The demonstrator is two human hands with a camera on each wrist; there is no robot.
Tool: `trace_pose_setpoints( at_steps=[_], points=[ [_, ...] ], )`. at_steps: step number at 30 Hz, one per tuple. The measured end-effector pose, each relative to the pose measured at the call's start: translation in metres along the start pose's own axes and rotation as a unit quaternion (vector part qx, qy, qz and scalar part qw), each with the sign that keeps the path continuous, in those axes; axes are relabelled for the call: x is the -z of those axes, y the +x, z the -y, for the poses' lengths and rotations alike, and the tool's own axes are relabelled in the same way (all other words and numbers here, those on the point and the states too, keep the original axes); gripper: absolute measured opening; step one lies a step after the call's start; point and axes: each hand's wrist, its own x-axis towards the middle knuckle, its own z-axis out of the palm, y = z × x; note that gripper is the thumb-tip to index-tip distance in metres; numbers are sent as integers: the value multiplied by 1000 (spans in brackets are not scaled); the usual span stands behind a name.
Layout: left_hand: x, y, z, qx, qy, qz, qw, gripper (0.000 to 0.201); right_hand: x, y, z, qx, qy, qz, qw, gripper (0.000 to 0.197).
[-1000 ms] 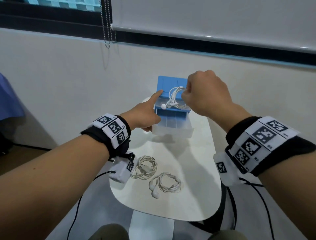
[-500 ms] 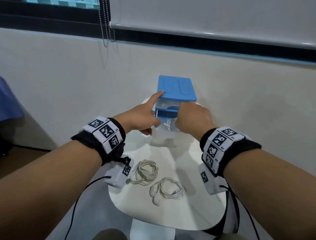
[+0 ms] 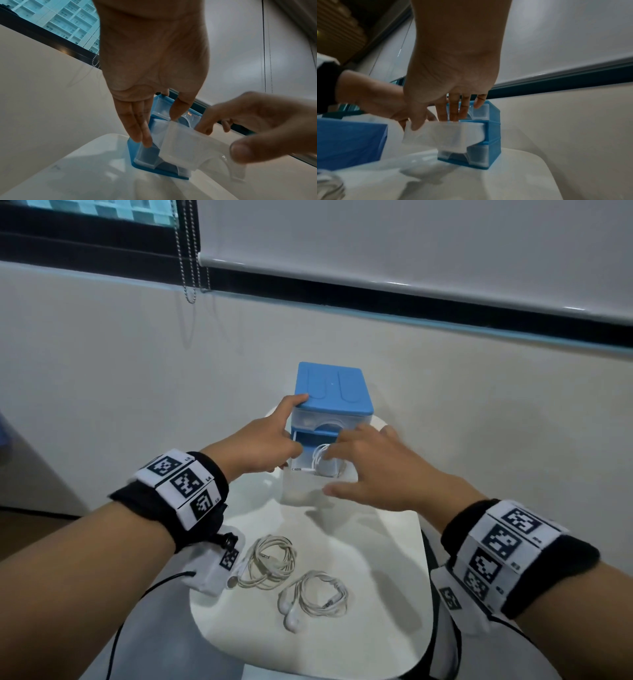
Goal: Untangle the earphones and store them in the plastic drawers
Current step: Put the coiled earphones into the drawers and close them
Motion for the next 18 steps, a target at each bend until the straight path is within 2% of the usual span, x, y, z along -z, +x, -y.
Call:
trace_pose_setpoints(
  at_steps=[2,6,9,11,12,14,15,18],
  points=[
    [0,0,0,4,0,-2,1000,78,-7,4,-2,-8,-49,17,999,38],
    [3,-1,-1,7,6,-2,1000,73,-8,16,-10,-54,8,-10,998,29],
    [5,-2,-1,6,5,3,1000,73,-5,24,-12,-65,-21,-14,998,19],
    [6,-2,-1,5,7,5,1000,72,-4,31,-13,-68,-75,-70,992,11],
    [6,-2,-1,4,7,6,1000,72,-4,34,-15,-76,-91,-108,987,13],
    [5,-2,0,1,2,7,1000,73,-4,40,-20,-94,-67,-149,982,37],
    [5,-2,1,-1,2,7,1000,73,-3,43,-22,-102,-19,-143,984,52],
    [2,-1,2,-2,20,3,1000,73,-2,53,-35,-122,118,-68,983,101]
  ],
)
